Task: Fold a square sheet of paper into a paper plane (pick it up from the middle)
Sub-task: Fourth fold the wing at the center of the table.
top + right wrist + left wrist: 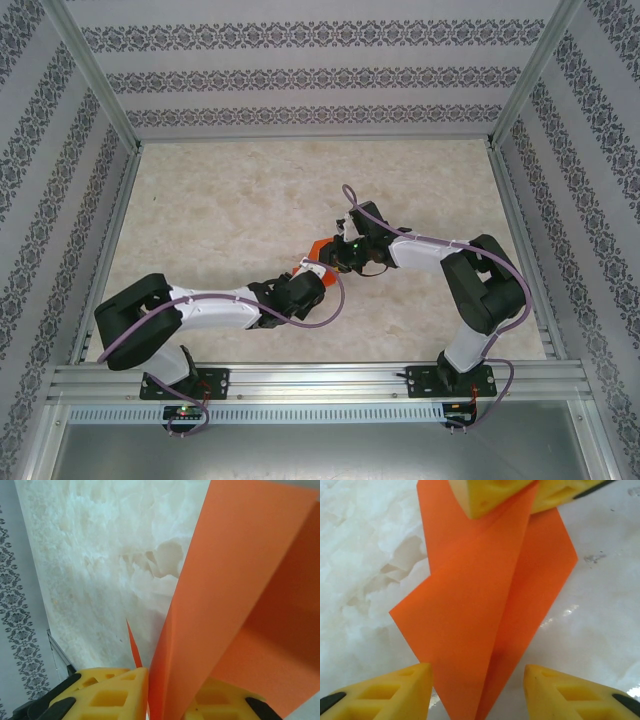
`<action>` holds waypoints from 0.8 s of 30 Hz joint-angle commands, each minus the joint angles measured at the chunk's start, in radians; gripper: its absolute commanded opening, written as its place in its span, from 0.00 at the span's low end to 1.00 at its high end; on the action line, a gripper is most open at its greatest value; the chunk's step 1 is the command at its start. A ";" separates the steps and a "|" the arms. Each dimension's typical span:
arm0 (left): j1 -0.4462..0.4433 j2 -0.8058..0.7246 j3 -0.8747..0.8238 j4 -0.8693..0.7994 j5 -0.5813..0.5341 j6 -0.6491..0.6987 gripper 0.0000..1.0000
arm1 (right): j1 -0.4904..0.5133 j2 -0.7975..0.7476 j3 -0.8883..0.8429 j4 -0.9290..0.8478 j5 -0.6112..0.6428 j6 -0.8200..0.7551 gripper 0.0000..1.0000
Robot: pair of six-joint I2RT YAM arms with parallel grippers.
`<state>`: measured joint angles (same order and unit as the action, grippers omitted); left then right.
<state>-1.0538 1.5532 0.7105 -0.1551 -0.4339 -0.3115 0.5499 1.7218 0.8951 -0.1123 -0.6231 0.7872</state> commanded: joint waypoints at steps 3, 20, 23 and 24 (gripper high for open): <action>0.007 0.011 0.024 0.030 -0.072 0.011 0.48 | 0.011 -0.008 0.027 -0.012 0.000 -0.009 0.21; 0.006 0.062 0.029 0.041 -0.078 0.007 0.17 | 0.014 -0.010 0.033 -0.041 0.016 -0.020 0.21; 0.006 0.055 0.028 0.047 -0.076 0.009 0.11 | 0.014 -0.009 0.031 -0.042 0.017 -0.020 0.22; 0.006 0.055 0.028 0.047 -0.072 0.010 0.11 | 0.015 -0.011 0.031 -0.042 0.018 -0.020 0.22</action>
<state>-1.0538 1.6123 0.7174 -0.1455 -0.4881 -0.3065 0.5499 1.7218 0.9062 -0.1501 -0.6220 0.7837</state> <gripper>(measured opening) 0.110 0.216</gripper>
